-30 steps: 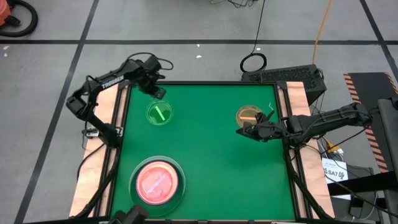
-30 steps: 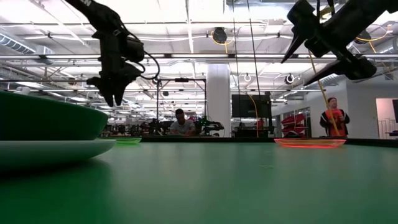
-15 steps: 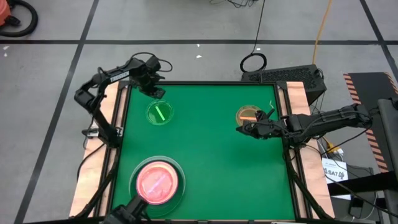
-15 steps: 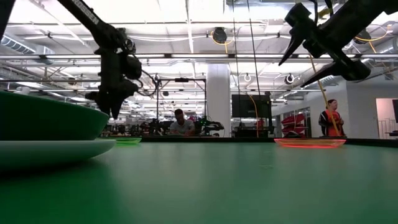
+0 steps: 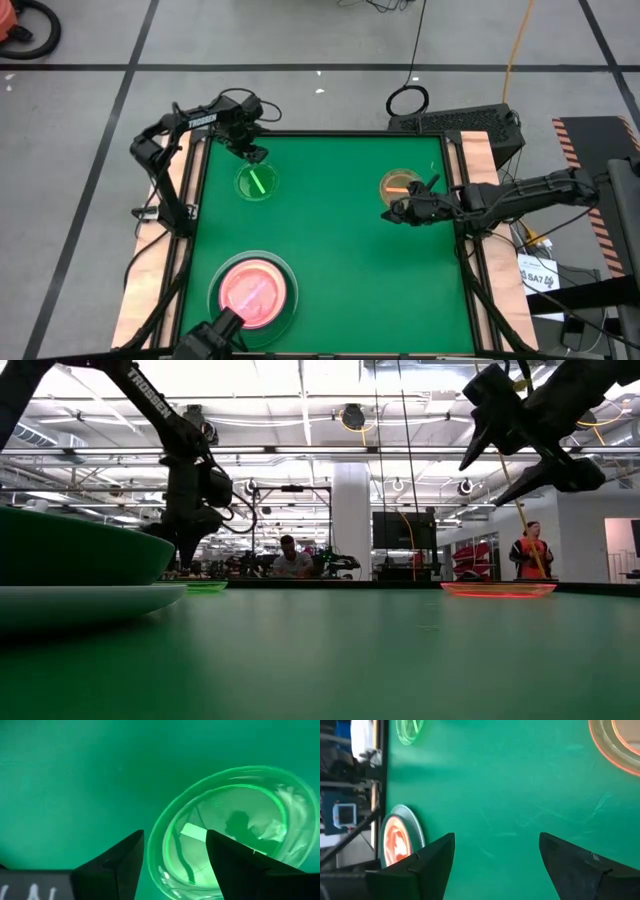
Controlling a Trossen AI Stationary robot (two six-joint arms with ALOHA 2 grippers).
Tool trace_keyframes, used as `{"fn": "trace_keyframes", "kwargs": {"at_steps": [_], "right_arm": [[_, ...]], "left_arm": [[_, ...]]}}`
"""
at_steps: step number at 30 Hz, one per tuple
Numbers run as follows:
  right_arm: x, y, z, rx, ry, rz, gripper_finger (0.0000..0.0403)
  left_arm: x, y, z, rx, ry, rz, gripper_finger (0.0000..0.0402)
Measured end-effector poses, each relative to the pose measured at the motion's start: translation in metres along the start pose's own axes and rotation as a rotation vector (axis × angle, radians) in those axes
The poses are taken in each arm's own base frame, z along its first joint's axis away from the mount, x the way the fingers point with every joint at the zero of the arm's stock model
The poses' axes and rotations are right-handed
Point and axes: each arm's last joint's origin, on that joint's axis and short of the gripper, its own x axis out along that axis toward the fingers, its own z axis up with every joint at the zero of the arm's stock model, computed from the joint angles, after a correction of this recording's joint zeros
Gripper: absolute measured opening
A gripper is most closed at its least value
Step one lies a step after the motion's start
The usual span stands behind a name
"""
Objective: Stack plastic plates
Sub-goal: Stack the small green plate on top of the small pink plate
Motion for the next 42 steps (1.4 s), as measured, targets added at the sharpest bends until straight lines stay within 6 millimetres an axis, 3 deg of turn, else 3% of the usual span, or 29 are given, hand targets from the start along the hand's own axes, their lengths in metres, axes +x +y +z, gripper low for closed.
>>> {"fn": "trace_keyframes", "kwargs": {"at_steps": [12,16,24,29,33,42], "right_arm": [[-0.002,0.001,0.011,-0.042,0.038,0.031,0.0281],[-0.007,0.001,0.015,-0.052,0.018,0.056,0.0281],[-0.012,-0.001,0.026,-0.054,-0.036,0.070,0.0281],[-0.011,-0.004,0.033,-0.041,-0.064,0.042,0.0281],[-0.011,-0.017,0.038,0.039,-0.072,-0.076,0.0281],[-0.015,-0.038,0.039,0.187,-0.074,-0.288,0.0281]], "left_arm": [[0.031,0.005,0.006,0.024,0.110,0.007,0.0194],[0.032,0.003,0.006,0.045,0.113,0.006,0.0151],[0.033,-0.007,0.008,0.100,0.095,0.000,0.0018],[0.034,-0.016,0.007,0.085,0.093,-0.033,0.0006],[0.022,-0.024,0.003,0.058,0.067,-0.103,0.0004],[-0.043,-0.051,-0.026,0.034,-0.141,-0.148,0.0002]]}}
